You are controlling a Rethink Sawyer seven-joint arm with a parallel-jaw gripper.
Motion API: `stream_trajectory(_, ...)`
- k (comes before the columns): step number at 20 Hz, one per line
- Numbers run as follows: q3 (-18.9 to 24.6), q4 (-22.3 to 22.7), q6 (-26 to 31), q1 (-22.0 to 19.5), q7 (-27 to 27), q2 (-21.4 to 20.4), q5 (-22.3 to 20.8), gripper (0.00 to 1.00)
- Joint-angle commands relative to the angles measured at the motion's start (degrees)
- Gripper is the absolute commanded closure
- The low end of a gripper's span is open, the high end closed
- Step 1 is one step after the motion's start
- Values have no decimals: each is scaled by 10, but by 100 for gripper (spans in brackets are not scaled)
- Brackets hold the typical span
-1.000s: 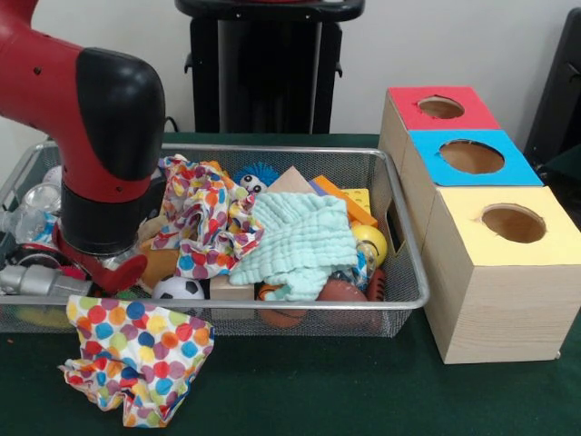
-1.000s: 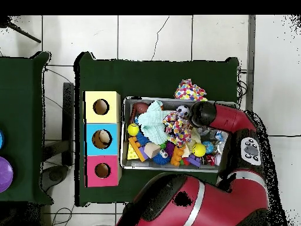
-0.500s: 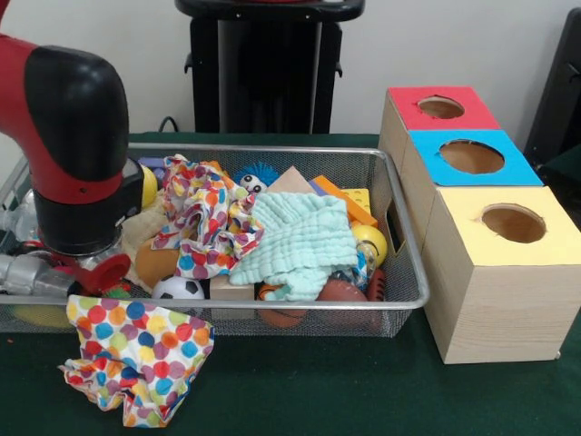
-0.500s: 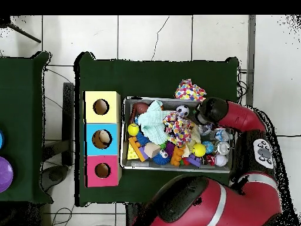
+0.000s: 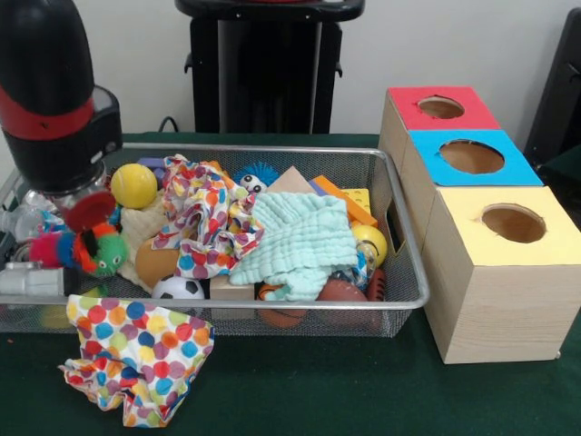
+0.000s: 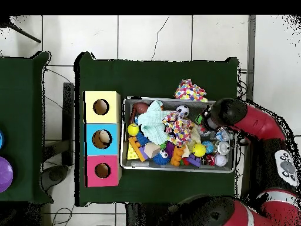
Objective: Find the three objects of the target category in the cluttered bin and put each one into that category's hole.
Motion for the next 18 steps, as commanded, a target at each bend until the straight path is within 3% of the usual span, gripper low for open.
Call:
stream_trajectory(1, 59, 74, 68, -14, -94, -67, 9, 100)
stream_trajectory(10, 73, 103, 63, -24, -84, -83, 2, 100)
stream_trajectory(13, 89, 136, 84, -33, -78, -87, 27, 100)
stream_trajectory(18, 79, 175, 59, -33, -44, -89, 30, 100)
